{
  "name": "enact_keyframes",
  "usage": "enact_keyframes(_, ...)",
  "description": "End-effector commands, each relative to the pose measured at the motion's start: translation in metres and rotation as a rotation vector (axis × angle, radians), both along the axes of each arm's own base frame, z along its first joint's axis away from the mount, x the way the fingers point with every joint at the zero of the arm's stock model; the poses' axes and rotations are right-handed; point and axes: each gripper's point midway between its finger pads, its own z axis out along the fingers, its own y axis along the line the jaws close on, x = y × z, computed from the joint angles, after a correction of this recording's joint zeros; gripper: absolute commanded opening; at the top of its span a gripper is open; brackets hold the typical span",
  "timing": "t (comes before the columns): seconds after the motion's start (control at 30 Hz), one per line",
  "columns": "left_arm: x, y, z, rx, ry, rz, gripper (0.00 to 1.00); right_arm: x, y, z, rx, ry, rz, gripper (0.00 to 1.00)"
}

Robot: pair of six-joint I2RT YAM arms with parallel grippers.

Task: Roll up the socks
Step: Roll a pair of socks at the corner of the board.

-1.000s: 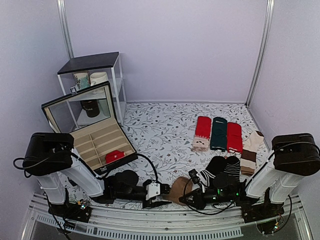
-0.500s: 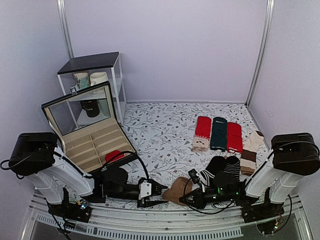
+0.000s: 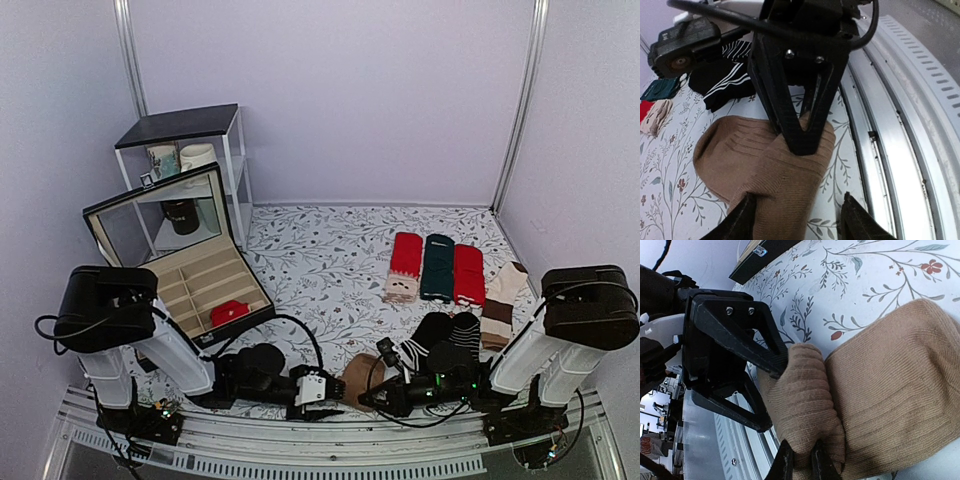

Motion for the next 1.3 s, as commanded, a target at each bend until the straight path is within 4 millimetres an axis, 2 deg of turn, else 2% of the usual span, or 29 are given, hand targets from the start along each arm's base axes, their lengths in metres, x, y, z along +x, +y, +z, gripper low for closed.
enact_keyframes(0.0, 0.005, -0.001, -0.023, 0.067, -0.024, 0.021, 0.57, -0.039, -0.078, -0.091, -0.418, 0.185, 0.044, 0.05)
enact_keyframes(0.1, 0.008, -0.004, -0.027, 0.078, -0.032, 0.029, 0.57, -0.039, -0.078, -0.091, -0.416, 0.185, 0.045, 0.05)
enact_keyframes(0.17, 0.008, -0.004, -0.045, 0.133, -0.024, 0.027, 0.58, -0.039, -0.078, -0.091, -0.415, 0.187, 0.045, 0.05)
enact_keyframes(0.3, 0.006, -0.002, -0.065, 0.218, 0.003, 0.015, 0.57, -0.04, -0.077, -0.09, -0.411, 0.191, 0.047, 0.05)
enact_keyframes(0.57, -0.004, 0.01, -0.095, 0.372, 0.115, 0.019, 0.44, -0.038, -0.077, -0.085, -0.391, 0.207, 0.042, 0.05)
enact_keyframes(0.67, -0.011, 0.013, -0.103, 0.413, 0.164, 0.005, 0.33, -0.037, -0.077, -0.083, -0.381, 0.218, 0.033, 0.05)
enact_keyframes(0.73, -0.015, 0.014, -0.106, 0.435, 0.197, 0.004, 0.17, -0.035, -0.075, -0.081, -0.371, 0.22, 0.03, 0.05)
enact_keyframes(0.77, -0.017, 0.015, -0.107, 0.449, 0.219, 0.007, 0.05, -0.034, -0.073, -0.079, -0.363, 0.225, 0.029, 0.05)
enact_keyframes(0.8, -0.021, 0.018, -0.107, 0.461, 0.246, 0.0, 0.0, -0.033, -0.072, -0.078, -0.358, 0.23, 0.03, 0.05)
enact_keyframes(0.93, -0.036, 0.029, -0.102, 0.505, 0.366, 0.006, 0.0, -0.026, -0.068, -0.072, -0.331, 0.248, 0.02, 0.08)
enact_keyframes(1.03, -0.044, 0.042, -0.101, 0.56, 0.463, 0.055, 0.0, -0.017, -0.064, -0.066, -0.313, 0.229, 0.009, 0.15)
enact_keyframes(1.13, -0.05, 0.054, -0.108, 0.634, 0.56, 0.111, 0.0, -0.006, -0.059, -0.057, -0.32, 0.162, 0.006, 0.29)
enact_keyframes(1.27, -0.056, 0.066, -0.119, 0.695, 0.647, 0.168, 0.0, 0.024, -0.046, -0.026, -0.315, -0.034, -0.014, 0.41)
